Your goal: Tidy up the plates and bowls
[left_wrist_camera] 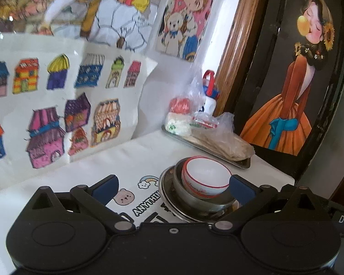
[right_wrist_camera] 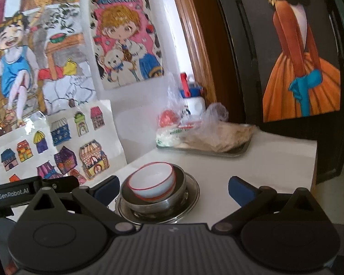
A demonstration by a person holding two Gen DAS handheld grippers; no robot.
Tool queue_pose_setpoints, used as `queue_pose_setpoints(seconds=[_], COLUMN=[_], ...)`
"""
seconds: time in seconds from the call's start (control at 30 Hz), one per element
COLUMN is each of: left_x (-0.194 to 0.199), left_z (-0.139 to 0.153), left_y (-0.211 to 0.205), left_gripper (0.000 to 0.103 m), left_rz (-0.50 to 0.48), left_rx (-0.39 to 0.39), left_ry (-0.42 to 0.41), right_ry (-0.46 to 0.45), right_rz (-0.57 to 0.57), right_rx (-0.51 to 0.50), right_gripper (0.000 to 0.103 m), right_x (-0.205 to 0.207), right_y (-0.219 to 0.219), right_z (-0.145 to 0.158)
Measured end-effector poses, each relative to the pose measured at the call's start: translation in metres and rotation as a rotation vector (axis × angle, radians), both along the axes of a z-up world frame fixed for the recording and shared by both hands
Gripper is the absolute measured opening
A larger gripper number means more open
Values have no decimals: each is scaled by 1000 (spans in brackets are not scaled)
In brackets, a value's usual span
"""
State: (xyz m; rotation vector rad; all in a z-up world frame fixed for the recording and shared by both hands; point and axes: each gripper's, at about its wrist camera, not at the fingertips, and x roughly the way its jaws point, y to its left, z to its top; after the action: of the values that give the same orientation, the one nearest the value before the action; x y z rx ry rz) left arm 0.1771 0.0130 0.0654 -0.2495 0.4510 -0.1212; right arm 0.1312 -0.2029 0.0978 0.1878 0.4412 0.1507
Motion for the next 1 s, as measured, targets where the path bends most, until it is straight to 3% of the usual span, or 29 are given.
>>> queue_pose_setpoints(seconds=[0.47,1.0], left_x=[-65,-109], left_z=[-2,-17], left_y=[9,18], left_gripper=[102,102], left_rz=[39,52], left_rx=[114,145], left_ry=[-101,-118], right_ry=[-78,-80], right_rz=[-39,-67], right_rx=[-40,-59], right_gripper=[103,103], right_x=[-60,-103], right_y=[17,26], right_z=[5,-10])
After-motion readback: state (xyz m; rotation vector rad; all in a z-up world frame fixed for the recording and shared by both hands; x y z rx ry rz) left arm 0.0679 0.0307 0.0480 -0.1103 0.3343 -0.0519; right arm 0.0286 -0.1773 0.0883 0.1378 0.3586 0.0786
